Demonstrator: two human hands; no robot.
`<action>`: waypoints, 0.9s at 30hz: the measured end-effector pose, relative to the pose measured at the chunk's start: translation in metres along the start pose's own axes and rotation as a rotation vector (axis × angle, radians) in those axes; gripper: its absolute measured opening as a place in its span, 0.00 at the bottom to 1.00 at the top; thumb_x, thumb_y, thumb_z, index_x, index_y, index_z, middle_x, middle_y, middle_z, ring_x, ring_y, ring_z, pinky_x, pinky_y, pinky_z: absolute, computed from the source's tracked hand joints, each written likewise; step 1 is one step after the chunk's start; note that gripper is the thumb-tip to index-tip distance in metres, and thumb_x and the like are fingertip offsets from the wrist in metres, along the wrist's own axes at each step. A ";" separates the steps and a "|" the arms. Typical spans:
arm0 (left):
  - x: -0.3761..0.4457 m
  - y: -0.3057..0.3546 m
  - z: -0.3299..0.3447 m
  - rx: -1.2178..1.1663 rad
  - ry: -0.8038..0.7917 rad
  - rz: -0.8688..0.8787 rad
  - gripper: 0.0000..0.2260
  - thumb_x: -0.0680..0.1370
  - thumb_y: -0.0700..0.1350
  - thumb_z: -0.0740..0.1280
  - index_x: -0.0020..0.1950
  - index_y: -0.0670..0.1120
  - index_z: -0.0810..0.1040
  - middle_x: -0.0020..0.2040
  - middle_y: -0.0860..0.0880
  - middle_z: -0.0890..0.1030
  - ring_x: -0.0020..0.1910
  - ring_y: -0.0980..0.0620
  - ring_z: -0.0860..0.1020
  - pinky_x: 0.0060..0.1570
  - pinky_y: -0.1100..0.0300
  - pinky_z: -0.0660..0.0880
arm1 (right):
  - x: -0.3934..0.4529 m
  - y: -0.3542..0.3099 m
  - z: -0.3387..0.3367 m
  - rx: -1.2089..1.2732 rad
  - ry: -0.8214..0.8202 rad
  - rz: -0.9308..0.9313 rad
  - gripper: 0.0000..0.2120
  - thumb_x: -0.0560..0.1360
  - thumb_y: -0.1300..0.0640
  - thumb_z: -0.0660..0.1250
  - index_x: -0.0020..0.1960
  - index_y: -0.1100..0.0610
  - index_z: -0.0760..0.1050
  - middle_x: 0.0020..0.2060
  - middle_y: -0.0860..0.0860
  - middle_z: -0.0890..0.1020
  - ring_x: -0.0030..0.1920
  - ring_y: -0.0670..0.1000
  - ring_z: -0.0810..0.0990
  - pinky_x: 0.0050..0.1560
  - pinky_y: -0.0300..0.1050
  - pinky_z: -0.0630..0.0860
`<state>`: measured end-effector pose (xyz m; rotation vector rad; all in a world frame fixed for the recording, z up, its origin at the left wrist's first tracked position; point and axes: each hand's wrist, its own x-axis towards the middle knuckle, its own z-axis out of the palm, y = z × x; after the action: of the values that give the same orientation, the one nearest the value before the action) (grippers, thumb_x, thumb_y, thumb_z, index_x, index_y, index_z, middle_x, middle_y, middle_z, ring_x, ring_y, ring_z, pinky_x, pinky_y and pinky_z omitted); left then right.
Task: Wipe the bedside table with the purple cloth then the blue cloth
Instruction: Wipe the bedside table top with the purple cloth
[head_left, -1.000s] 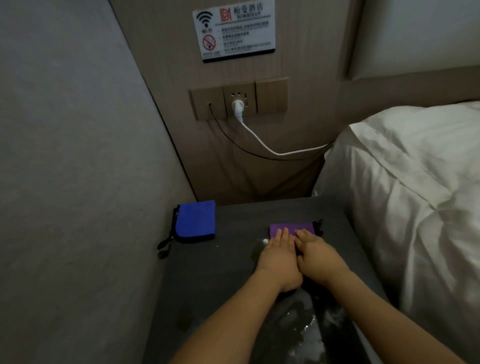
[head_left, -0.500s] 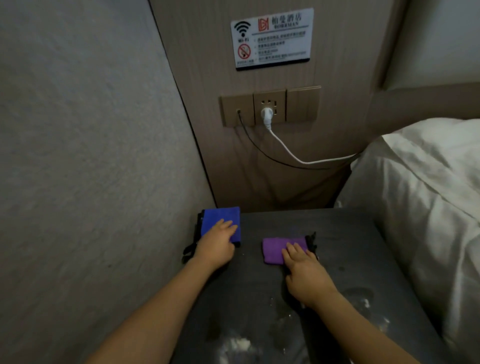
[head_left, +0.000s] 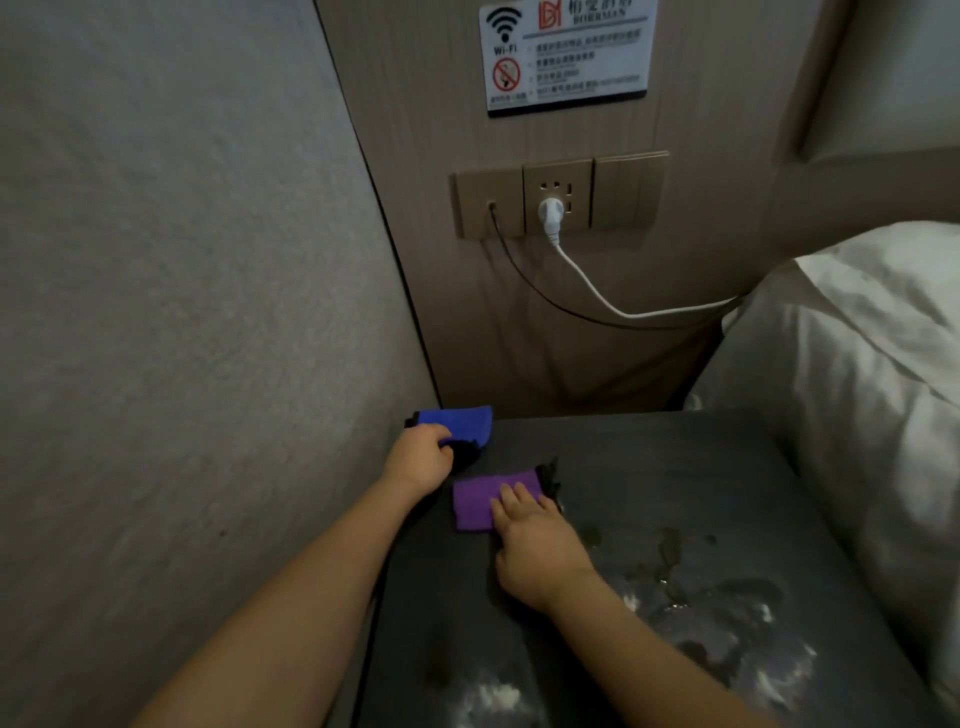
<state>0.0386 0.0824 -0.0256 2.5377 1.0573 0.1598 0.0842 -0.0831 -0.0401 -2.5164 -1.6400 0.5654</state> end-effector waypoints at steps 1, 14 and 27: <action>0.000 -0.001 -0.001 -0.002 -0.006 0.002 0.09 0.76 0.37 0.63 0.51 0.37 0.82 0.53 0.39 0.83 0.55 0.42 0.79 0.50 0.59 0.71 | 0.006 -0.013 0.004 -0.003 -0.006 -0.027 0.31 0.76 0.55 0.56 0.76 0.60 0.52 0.77 0.57 0.53 0.77 0.56 0.50 0.76 0.53 0.49; -0.050 -0.007 -0.008 -0.070 0.000 0.012 0.18 0.79 0.35 0.59 0.69 0.44 0.73 0.69 0.46 0.74 0.68 0.50 0.72 0.67 0.61 0.65 | 0.021 -0.057 0.025 -0.066 -0.041 -0.149 0.32 0.77 0.55 0.55 0.76 0.61 0.46 0.77 0.58 0.49 0.77 0.56 0.47 0.76 0.53 0.47; -0.127 -0.010 0.032 0.081 -0.227 0.079 0.31 0.79 0.36 0.54 0.79 0.43 0.44 0.80 0.47 0.47 0.79 0.51 0.45 0.75 0.61 0.42 | -0.003 -0.029 0.017 0.062 -0.012 -0.139 0.29 0.78 0.58 0.54 0.76 0.60 0.49 0.77 0.55 0.52 0.77 0.52 0.50 0.77 0.49 0.48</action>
<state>-0.0503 -0.0103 -0.0534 2.5961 0.8928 -0.1503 0.0522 -0.0761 -0.0473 -2.3385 -1.7557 0.6078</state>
